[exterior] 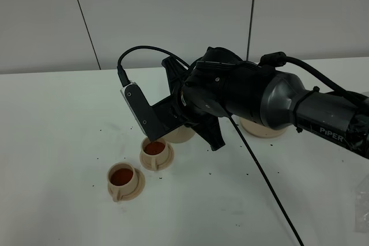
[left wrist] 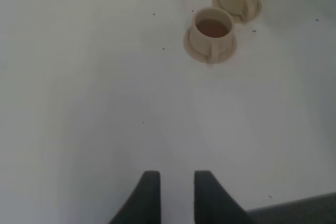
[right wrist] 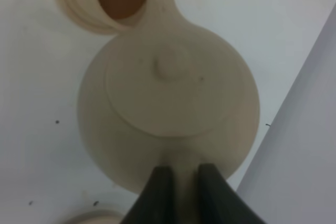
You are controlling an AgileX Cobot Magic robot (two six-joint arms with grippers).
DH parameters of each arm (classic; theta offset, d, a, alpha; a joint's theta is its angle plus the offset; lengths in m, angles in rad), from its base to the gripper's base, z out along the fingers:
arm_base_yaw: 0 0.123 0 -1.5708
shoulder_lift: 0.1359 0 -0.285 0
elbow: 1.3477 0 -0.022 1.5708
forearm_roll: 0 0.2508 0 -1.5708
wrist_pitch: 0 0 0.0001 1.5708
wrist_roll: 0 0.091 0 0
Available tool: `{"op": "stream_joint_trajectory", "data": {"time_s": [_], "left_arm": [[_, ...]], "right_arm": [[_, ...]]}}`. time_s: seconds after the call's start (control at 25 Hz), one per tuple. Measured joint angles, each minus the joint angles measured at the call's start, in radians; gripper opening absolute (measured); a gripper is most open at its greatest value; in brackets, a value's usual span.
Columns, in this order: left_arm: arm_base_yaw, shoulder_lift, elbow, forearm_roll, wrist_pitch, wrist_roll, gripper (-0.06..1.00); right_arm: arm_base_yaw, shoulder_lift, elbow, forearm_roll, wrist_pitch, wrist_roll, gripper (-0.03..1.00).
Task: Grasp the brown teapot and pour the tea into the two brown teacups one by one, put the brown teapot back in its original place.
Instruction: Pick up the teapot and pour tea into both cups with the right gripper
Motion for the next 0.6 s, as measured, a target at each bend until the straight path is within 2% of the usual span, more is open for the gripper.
{"op": "stream_joint_trajectory", "data": {"time_s": [0.6], "left_arm": [[0.0,0.0,0.0,0.0,0.0,0.0,0.23]], "right_arm": [[0.0,0.0,0.0,-0.005,0.002,0.0,0.1]]}}
